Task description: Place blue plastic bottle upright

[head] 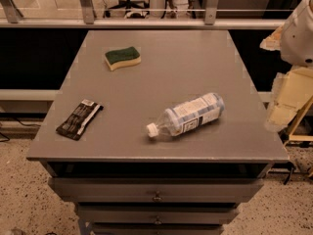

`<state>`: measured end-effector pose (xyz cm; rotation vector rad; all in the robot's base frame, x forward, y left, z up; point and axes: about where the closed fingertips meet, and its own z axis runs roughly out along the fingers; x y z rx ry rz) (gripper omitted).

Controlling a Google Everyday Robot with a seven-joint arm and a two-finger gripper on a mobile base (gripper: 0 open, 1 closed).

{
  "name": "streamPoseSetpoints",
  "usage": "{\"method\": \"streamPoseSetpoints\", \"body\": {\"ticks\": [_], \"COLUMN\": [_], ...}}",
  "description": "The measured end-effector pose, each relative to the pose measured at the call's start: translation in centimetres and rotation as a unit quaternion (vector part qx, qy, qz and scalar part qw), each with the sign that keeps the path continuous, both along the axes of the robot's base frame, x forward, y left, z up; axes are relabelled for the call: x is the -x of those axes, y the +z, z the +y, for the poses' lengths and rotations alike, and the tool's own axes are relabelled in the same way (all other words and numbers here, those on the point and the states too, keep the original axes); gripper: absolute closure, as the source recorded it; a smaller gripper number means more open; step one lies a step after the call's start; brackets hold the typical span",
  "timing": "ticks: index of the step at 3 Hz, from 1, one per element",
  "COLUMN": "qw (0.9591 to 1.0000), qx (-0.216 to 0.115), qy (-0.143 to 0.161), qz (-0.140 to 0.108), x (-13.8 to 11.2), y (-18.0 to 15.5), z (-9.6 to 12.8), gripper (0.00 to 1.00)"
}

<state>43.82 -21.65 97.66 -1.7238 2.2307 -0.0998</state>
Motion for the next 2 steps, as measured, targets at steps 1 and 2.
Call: {"method": "streamPoseSetpoints", "body": {"ticks": [1, 2], "qw": [1.0000, 0.9995], "qx": [0.000, -0.008], "qy": [0.000, 0.028], "qz": [0.000, -0.006], "x": [0.0, -2.1], "y": [0.0, -0.7], "z": [0.0, 1.5], "gripper": [0.00, 0.00]}}
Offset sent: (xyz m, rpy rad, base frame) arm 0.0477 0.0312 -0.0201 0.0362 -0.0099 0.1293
